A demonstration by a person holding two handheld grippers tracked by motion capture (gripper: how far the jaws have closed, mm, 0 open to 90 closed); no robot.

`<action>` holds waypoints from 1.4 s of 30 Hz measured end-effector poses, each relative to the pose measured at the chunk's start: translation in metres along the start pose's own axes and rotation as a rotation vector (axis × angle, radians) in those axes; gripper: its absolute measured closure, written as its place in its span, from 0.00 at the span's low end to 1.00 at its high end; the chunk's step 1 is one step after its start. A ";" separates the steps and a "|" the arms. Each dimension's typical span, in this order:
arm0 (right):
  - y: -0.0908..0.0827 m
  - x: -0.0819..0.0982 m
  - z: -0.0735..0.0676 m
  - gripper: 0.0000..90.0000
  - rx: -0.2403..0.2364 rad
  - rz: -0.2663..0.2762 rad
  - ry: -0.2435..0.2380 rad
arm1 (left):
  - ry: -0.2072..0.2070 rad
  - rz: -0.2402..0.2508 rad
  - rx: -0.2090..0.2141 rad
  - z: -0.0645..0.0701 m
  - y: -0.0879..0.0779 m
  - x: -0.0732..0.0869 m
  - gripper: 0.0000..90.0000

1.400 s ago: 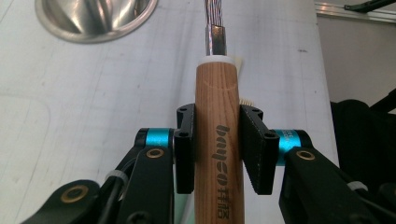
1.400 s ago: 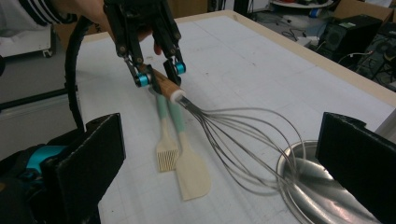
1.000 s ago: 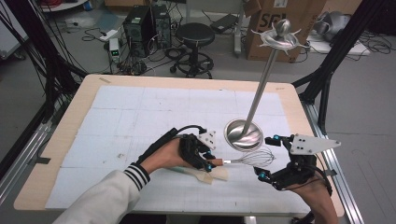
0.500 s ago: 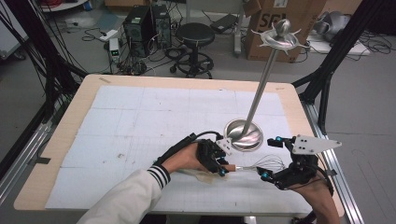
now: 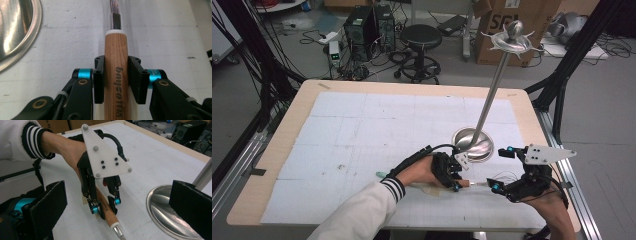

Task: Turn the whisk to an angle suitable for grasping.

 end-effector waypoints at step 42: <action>0.010 0.005 0.007 0.00 0.032 0.009 0.036 | -0.204 0.256 -0.313 0.049 -0.196 0.097 0.02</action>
Point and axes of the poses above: each handheld gripper's, and its own axes: y roughly forward along the jaws, x roughly out of its underside, z roughly to its right, the point moved 1 cm from there along y, roughly forward along the jaws, and after that the axes turned 8 degrees about y, right-handed, at the moved point
